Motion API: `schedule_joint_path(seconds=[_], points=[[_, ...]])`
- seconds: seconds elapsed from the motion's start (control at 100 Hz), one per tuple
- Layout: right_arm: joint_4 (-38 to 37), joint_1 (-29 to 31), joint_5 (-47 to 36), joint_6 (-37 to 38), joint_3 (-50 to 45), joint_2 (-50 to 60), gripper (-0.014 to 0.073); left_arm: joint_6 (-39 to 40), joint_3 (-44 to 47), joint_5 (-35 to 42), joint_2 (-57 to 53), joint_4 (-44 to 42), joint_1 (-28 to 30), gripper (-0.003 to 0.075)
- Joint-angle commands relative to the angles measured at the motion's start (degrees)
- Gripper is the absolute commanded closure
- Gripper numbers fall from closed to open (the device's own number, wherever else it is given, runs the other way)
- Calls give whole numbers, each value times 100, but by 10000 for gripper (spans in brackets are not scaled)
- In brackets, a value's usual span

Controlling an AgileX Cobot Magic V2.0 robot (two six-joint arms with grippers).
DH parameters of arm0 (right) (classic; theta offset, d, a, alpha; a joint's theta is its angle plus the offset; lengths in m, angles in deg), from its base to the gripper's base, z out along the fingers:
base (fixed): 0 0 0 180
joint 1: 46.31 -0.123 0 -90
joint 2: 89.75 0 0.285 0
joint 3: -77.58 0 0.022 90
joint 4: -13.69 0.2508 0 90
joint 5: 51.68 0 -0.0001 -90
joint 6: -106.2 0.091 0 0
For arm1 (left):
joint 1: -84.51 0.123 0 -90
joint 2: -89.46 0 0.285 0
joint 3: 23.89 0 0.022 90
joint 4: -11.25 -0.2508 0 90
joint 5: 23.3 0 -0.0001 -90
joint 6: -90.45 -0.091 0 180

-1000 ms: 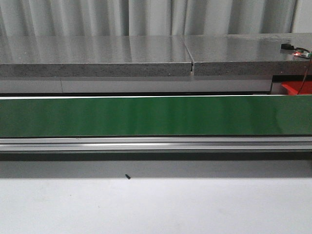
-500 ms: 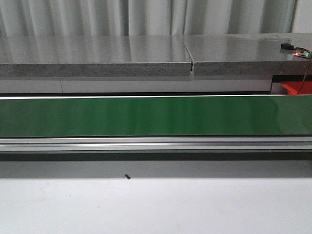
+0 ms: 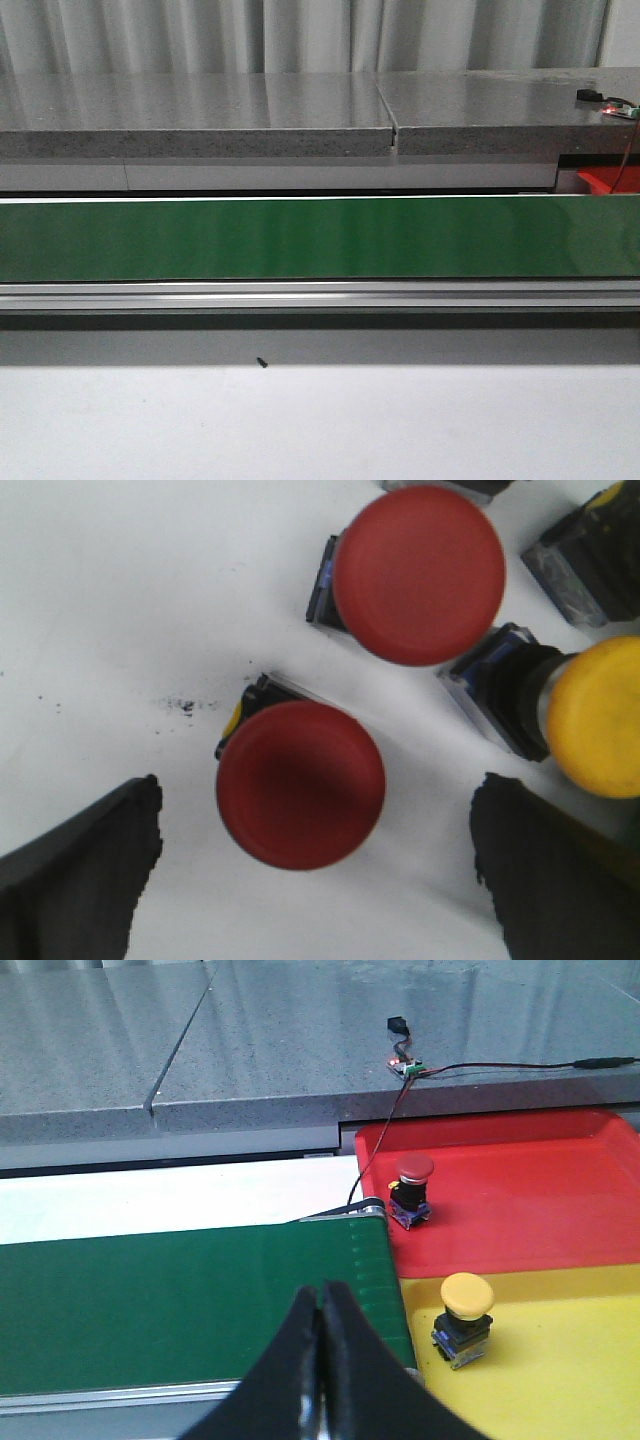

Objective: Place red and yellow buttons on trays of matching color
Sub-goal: 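Set the yellow button on the belt's start and open the left gripper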

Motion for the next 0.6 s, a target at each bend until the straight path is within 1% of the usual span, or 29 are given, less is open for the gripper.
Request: schedule_joint_path(seconds=[0.0,0.12,0.24,0.36,0.44,0.59], points=[[-26,-12,-404,-27,150,-34,652,-15,-159,226,-165,60,13,153],[-26,-12,-404,-27,150,-34,652,-15,-159,297,-82,49,13,234],[-26,-12,-404,-27,150,-34,652,-20,-159,372,-69,49,13,372],[-26,-12,-404,-27,150,-34,652,-20,-159,383,-69,37,13,472],[-26,-12,-404,-27,150,-34,652,-20,-159,383,-69,36,13,501],[-26,-12,-404,-27,150,-34,652,-20,-159,303,-197,36,37,501]])
